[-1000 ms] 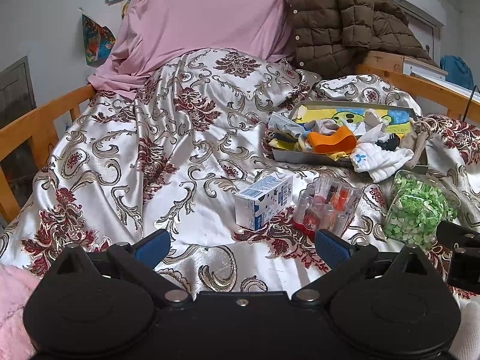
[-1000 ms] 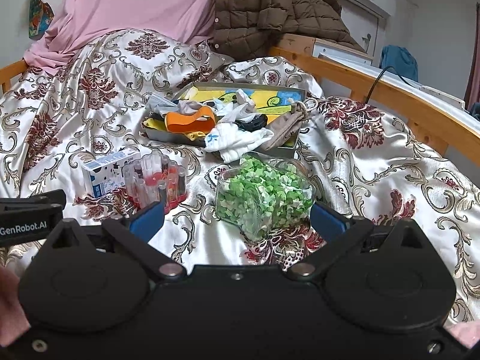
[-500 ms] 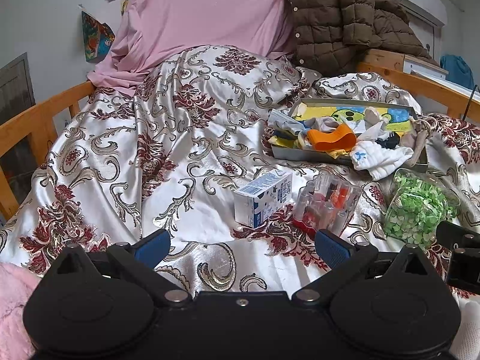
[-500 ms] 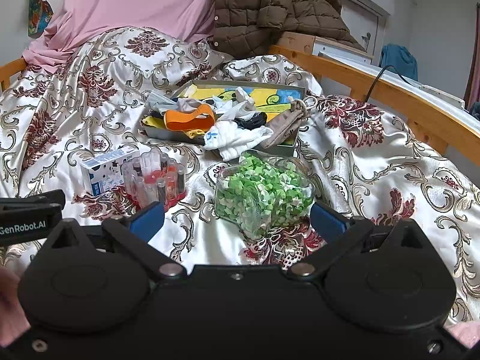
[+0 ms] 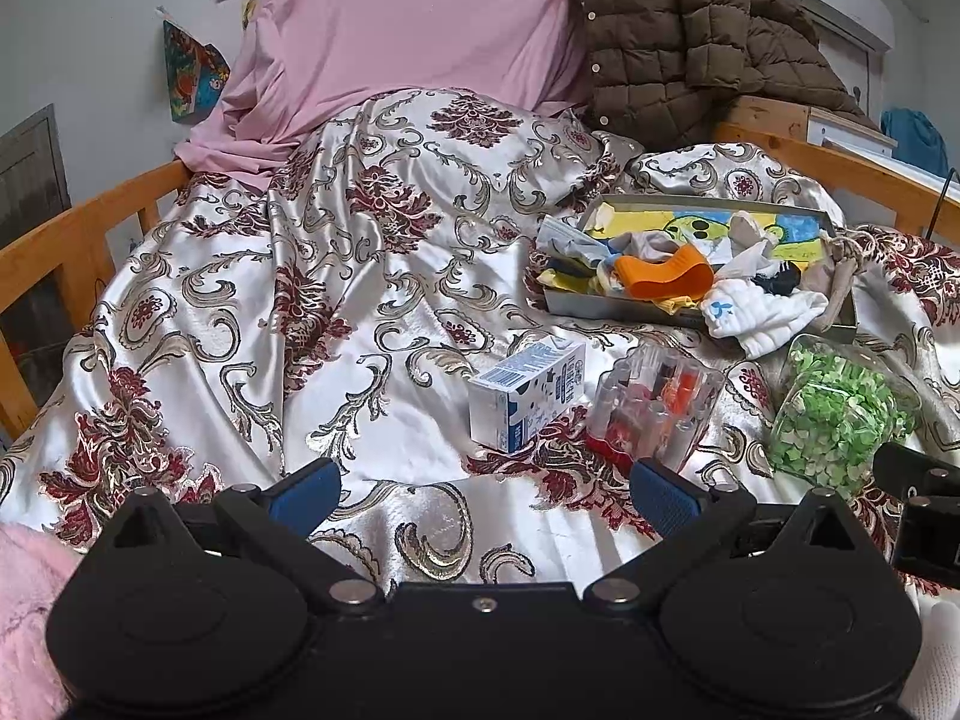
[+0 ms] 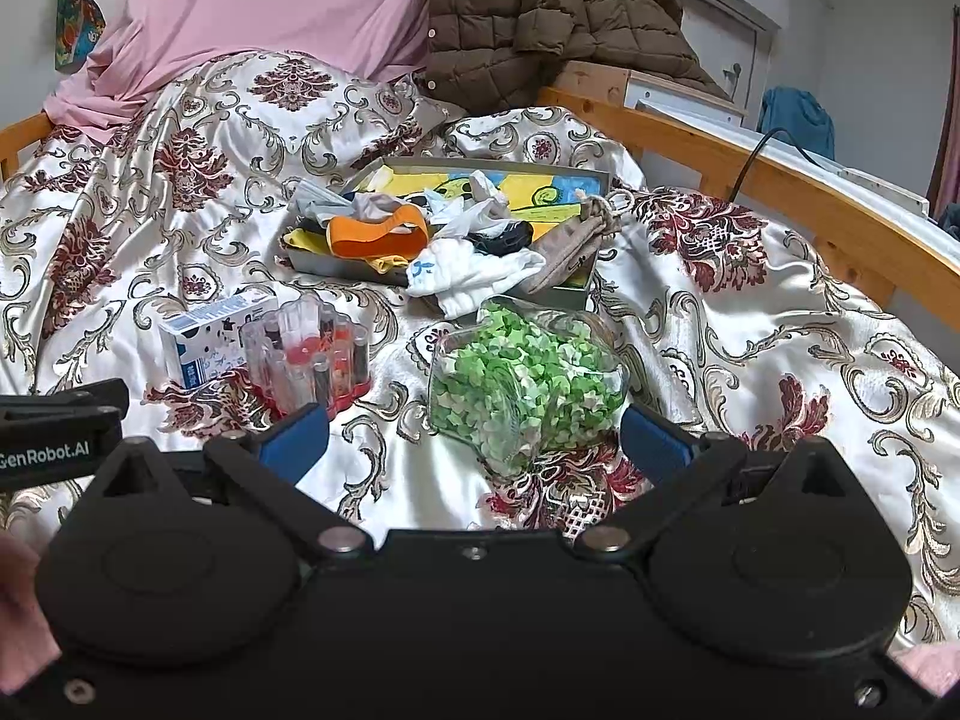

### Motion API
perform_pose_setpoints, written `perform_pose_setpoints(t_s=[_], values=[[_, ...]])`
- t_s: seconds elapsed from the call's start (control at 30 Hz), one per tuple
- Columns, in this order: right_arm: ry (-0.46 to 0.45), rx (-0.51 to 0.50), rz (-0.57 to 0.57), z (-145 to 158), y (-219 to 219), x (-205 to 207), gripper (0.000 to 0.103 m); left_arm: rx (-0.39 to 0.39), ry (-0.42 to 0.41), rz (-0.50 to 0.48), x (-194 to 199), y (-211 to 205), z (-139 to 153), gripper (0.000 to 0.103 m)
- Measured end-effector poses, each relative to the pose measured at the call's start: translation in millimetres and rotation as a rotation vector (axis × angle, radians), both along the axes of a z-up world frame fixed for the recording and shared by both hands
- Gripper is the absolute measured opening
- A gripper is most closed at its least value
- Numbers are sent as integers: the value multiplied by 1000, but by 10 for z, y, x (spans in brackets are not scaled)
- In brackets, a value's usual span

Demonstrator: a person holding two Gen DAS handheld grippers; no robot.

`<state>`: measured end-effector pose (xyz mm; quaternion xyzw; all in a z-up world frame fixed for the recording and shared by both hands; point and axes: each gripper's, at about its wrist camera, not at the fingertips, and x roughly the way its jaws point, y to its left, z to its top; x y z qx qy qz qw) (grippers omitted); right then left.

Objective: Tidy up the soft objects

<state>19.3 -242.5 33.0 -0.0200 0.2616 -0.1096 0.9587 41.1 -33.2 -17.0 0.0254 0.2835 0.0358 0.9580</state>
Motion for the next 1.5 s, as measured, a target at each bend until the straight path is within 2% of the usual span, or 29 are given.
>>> perform_pose_setpoints(t_s=[1.5], values=[[12,-2,1,-54,-36,-34,102,-4,11,-3,-5,6,-27,102]])
